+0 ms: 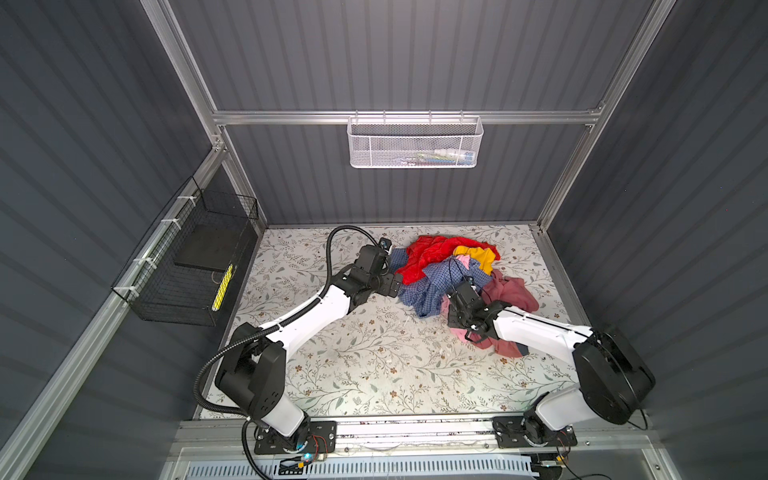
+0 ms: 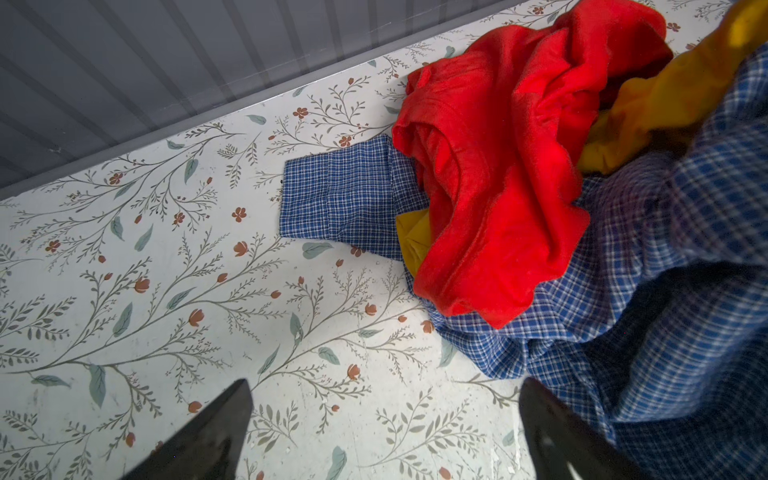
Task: Pick out a specific cloth from the pile
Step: 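Lower the right gripper onto the light pink shirt and grasp it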
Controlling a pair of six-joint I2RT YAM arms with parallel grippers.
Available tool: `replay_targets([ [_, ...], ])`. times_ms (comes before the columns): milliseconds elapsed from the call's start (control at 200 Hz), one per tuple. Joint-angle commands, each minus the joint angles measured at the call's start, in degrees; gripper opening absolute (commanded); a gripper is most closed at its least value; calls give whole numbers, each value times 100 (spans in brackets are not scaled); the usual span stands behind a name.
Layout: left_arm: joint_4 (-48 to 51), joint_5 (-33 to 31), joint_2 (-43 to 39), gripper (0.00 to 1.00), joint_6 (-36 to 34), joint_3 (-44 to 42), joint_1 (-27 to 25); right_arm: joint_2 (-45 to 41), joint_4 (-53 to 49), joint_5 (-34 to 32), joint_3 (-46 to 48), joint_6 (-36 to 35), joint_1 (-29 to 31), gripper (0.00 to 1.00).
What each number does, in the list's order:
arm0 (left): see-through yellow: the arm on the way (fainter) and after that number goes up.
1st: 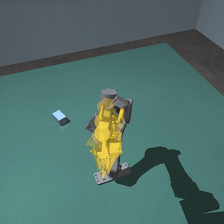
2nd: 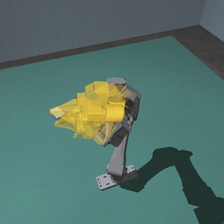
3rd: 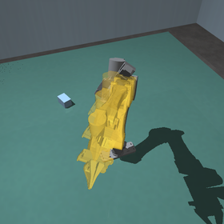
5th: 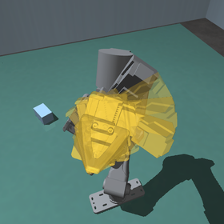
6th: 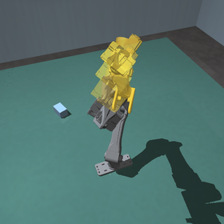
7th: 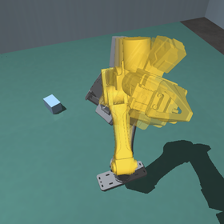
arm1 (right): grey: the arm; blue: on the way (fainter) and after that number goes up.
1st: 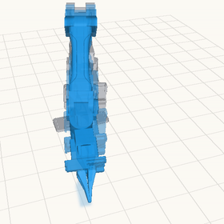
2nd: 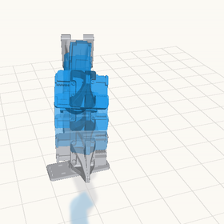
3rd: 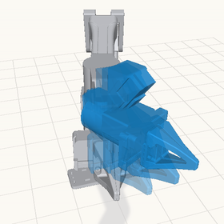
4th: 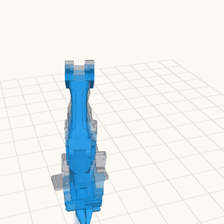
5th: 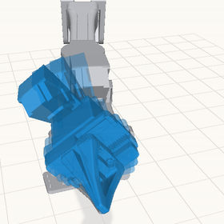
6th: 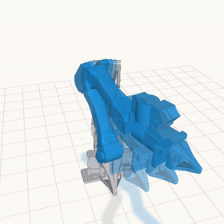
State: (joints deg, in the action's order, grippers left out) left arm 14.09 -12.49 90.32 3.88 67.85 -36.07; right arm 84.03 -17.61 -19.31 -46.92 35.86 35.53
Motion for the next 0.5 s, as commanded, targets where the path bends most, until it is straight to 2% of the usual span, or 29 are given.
replay_targets([
  [0, -27, -86, -170, 100, 17, -68, -13, -438, -181, -209, 16, 74, -11, 0],
  [265, -56, -78, -162, 100, 16, -72, -18, -1505, -929, -589, -292, 85, -2, 0],
  [495, -64, -46, -153, 100, 12, -25, -18, -2406, -1485, -947, -797, -180, 0, 0],
])
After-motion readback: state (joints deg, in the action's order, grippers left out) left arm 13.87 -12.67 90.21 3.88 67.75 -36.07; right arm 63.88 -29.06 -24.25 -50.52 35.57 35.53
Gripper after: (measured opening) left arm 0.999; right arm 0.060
